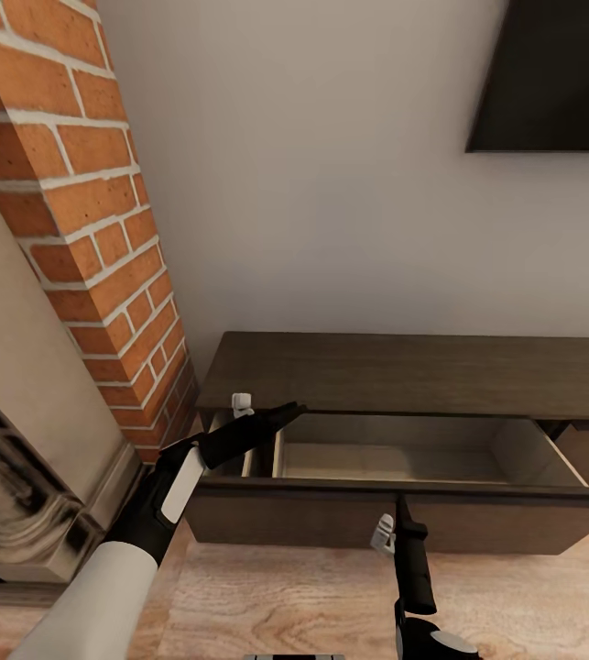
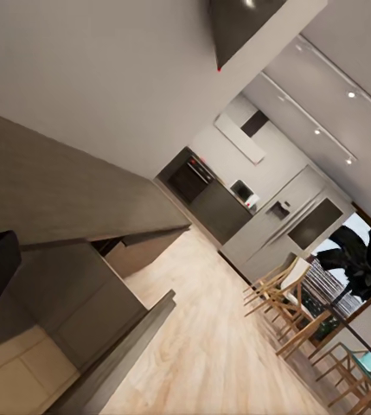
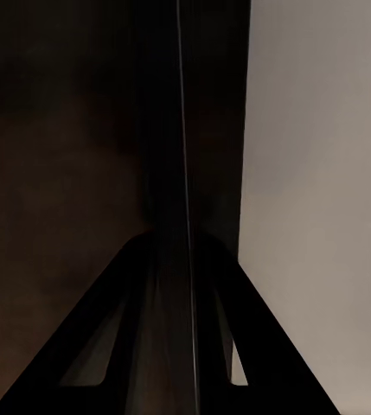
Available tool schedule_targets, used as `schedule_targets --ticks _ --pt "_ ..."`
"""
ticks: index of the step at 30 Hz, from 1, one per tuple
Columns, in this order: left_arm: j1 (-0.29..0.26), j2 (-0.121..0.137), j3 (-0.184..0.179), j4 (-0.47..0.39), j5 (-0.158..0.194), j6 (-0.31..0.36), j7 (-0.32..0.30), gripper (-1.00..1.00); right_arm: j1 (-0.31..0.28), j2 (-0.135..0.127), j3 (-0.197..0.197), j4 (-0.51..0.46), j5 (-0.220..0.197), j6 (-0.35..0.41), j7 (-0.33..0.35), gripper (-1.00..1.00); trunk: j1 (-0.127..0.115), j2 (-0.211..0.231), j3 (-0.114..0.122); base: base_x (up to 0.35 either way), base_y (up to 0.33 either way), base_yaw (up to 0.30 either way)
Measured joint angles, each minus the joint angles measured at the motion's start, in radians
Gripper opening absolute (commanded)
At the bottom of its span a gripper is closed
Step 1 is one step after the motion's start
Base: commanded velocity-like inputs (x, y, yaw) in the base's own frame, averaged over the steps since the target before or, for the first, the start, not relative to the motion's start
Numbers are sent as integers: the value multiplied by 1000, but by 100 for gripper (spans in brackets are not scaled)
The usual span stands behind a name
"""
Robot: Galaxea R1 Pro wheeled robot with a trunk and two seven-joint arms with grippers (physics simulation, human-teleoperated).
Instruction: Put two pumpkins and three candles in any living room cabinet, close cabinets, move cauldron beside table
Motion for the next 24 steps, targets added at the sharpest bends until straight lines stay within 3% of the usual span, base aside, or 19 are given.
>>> schedule_targets --ticks 24 --pt "0 0 0 0 0 0 0 100 -1 0 16 5 -16 0 -1 -100 0 0 3 0 0 0"
